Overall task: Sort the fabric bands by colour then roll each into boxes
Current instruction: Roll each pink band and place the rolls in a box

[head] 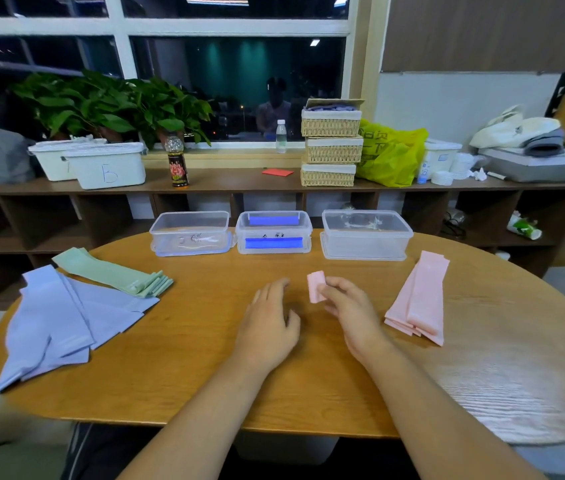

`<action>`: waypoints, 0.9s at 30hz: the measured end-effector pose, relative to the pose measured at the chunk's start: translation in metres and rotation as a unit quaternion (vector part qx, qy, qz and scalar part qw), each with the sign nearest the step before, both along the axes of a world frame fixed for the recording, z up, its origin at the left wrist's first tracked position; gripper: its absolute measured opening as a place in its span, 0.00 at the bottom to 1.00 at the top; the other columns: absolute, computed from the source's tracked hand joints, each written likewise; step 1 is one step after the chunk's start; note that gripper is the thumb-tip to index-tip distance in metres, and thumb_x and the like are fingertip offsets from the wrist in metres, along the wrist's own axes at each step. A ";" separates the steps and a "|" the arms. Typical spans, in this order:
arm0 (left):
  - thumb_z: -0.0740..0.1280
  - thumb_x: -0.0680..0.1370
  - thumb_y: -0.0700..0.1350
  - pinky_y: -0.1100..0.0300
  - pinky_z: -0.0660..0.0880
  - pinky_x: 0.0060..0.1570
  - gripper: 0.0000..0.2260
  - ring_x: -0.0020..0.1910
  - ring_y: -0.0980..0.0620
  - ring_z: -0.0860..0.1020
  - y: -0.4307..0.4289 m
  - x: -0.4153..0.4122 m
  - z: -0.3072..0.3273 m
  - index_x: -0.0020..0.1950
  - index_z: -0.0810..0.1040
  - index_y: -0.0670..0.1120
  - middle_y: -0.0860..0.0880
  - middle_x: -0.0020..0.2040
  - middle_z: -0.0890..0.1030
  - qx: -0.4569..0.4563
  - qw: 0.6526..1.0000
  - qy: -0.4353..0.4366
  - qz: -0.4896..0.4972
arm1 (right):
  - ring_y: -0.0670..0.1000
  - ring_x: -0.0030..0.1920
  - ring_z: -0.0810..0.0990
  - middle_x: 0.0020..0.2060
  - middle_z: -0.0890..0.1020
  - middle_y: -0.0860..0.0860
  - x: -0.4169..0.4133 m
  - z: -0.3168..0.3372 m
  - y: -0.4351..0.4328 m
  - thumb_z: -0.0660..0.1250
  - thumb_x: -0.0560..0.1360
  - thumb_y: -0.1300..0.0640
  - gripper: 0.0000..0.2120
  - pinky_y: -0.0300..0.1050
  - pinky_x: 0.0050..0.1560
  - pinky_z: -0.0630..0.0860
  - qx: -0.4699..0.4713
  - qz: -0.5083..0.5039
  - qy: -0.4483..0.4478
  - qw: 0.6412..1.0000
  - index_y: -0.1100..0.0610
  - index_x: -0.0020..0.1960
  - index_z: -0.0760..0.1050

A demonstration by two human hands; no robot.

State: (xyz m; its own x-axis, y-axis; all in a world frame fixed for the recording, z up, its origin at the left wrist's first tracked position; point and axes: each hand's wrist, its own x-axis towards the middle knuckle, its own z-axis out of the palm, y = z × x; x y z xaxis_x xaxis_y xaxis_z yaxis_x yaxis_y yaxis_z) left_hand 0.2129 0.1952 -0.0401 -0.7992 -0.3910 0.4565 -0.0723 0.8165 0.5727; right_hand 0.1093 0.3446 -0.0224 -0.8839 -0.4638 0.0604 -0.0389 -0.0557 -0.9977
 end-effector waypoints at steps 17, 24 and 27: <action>0.81 0.73 0.55 0.70 0.66 0.68 0.34 0.69 0.63 0.74 0.012 0.003 0.003 0.76 0.73 0.57 0.62 0.68 0.78 0.056 0.990 0.066 -0.114 | 0.50 0.46 0.77 0.49 0.78 0.59 0.017 0.005 0.017 0.65 0.85 0.57 0.14 0.50 0.59 0.78 -0.060 0.215 -0.111 0.969 0.62 0.62 0.85; 0.81 0.73 0.57 0.69 0.69 0.66 0.30 0.67 0.64 0.74 0.012 0.004 0.005 0.73 0.77 0.57 0.63 0.66 0.79 0.059 0.992 0.058 -0.098 | 0.53 0.48 0.75 0.50 0.75 0.59 0.018 0.005 0.018 0.64 0.86 0.57 0.16 0.55 0.63 0.75 -0.041 0.221 -0.082 0.971 0.68 0.63 0.81; 0.80 0.73 0.57 0.66 0.70 0.68 0.29 0.68 0.62 0.74 0.011 0.005 0.005 0.73 0.78 0.56 0.61 0.66 0.80 0.051 0.994 0.056 -0.085 | 0.58 0.54 0.74 0.53 0.77 0.61 0.019 0.004 0.018 0.63 0.86 0.56 0.15 0.58 0.66 0.74 -0.047 0.219 -0.084 0.971 0.65 0.64 0.82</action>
State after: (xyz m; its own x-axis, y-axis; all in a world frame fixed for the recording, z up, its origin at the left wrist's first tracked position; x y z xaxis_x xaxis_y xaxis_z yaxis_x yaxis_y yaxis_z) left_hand 0.2177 0.2061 -0.0353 -0.8044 -0.3030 0.5110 0.1305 0.7490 0.6496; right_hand 0.1283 0.3626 -0.0183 -0.6038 -0.7971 -0.0073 0.1714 -0.1209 -0.9778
